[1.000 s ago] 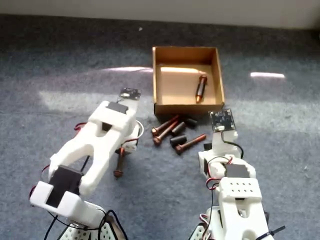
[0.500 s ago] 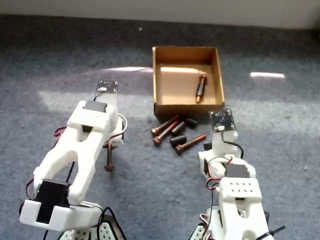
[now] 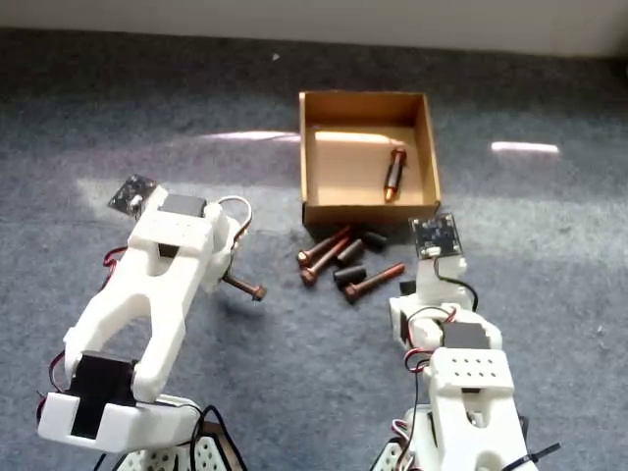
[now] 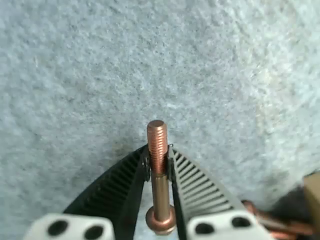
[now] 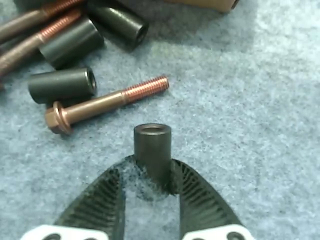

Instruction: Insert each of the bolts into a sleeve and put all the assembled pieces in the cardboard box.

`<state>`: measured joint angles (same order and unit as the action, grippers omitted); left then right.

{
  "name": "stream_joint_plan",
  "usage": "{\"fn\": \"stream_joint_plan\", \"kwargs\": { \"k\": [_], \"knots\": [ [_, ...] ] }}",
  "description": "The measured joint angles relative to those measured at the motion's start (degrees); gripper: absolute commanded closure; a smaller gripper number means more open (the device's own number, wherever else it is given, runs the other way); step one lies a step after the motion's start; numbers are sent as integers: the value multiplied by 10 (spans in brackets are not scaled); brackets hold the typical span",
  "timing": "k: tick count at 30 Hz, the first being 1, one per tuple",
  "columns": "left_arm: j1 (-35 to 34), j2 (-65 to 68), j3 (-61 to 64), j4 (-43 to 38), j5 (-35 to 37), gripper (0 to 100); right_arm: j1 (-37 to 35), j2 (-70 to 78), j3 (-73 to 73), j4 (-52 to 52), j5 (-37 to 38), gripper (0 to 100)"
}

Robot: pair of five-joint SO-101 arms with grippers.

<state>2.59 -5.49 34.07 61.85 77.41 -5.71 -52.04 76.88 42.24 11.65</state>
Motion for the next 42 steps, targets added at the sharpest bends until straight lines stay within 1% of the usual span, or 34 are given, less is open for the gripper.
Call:
{"fn": "stream_joint_plan", "kwargs": {
  "k": [3,5,7,9,13,16,20,26,29,34,37,42],
  "knots": [
    [-13,0,0,-17,109,995,0,0,0,0,0,993],
    [-22,0,0,-18,147,995,0,0,0,0,0,993],
    [-25,0,0,-18,164,989,0,0,0,0,0,993],
    [-25,0,0,-18,171,943,0,0,0,0,0,993],
    [-25,0,0,-18,172,796,0,0,0,0,0,993],
    [-25,0,0,-18,173,726,0,0,0,0,0,993],
    [-25,0,0,-18,174,692,0,0,3,0,0,993],
    [-25,0,0,1,174,691,0,0,12,0,0,993],
    [-25,-21,0,17,143,691,0,0,12,0,0,993],
    [-25,-97,0,71,32,691,0,-3,12,0,0,993],
    [-25,-142,0,91,-32,691,0,-4,12,0,0,993],
    [-25,-158,0,99,-79,692,0,-4,12,0,0,993]
  ]
}}
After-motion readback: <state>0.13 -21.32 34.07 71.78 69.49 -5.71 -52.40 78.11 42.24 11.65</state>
